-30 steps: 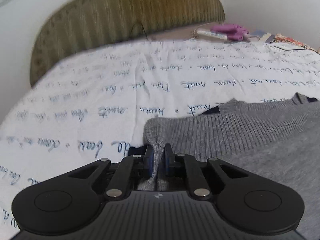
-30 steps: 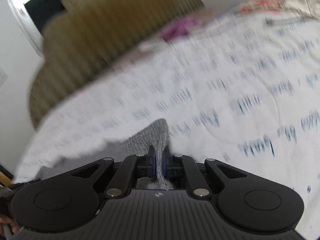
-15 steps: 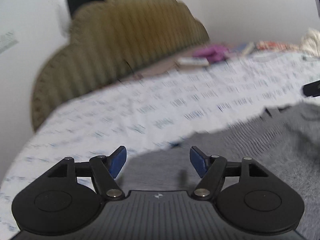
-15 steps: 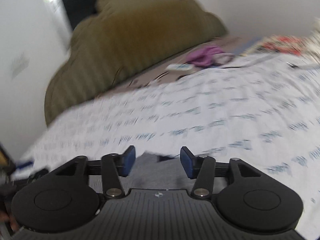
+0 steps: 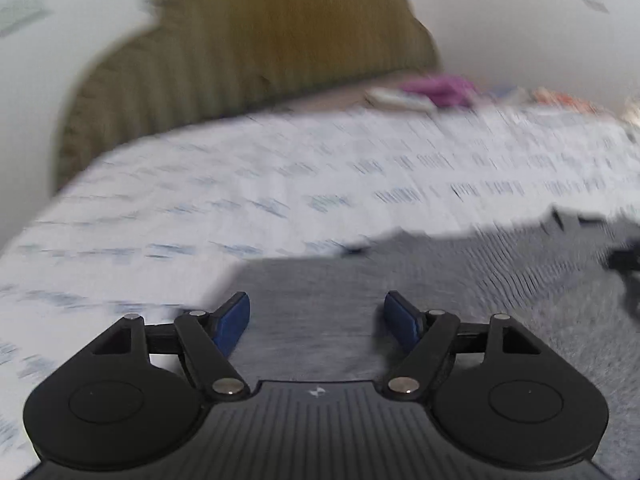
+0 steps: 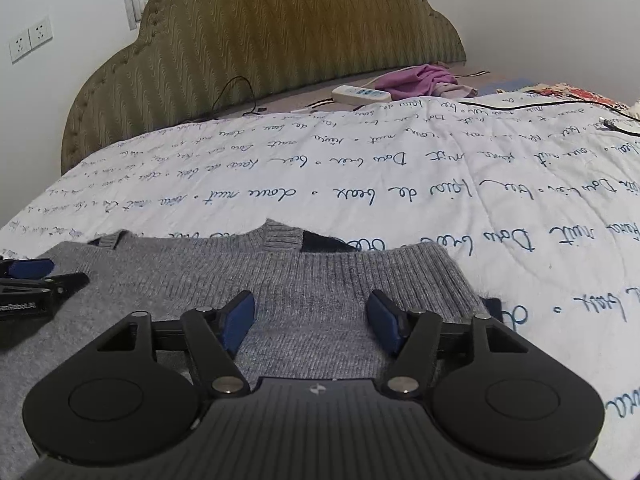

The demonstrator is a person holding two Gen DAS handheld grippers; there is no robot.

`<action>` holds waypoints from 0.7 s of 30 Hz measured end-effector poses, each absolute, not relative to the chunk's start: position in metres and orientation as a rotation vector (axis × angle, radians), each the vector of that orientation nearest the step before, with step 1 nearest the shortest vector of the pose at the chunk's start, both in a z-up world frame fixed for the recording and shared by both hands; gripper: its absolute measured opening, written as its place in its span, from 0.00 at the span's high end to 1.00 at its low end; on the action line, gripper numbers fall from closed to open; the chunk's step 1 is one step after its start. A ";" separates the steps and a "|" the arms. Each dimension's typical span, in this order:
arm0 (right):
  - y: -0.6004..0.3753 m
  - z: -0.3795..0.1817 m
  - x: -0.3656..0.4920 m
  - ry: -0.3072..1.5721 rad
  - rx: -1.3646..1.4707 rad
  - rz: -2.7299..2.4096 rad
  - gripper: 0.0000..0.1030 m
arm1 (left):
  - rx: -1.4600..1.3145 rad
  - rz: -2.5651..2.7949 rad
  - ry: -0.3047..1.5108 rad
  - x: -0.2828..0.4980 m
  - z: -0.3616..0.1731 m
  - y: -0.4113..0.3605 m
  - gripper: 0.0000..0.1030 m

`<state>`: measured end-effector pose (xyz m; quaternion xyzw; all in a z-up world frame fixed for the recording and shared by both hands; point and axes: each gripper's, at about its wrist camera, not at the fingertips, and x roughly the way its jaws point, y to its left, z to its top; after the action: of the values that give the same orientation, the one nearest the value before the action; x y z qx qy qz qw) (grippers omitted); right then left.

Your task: Fold small clothes

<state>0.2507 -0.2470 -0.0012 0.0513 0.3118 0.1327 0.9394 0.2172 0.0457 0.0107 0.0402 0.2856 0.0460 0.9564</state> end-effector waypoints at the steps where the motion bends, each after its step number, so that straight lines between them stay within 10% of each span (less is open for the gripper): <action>1: -0.248 0.005 0.246 0.644 0.115 0.236 0.33 | 0.057 0.104 0.557 0.204 0.019 0.054 0.29; 6: -0.269 0.038 0.176 0.542 0.274 0.311 0.06 | -0.196 0.085 0.527 0.117 0.044 0.103 0.27; 21: -0.217 -0.011 0.137 0.625 -0.040 0.340 0.02 | -0.598 0.130 0.677 0.039 -0.001 0.121 0.10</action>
<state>0.1368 -0.2173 -0.0106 -0.0196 0.3061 0.1665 0.9371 0.0386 0.1206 -0.0008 -0.2886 0.3271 0.0626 0.8976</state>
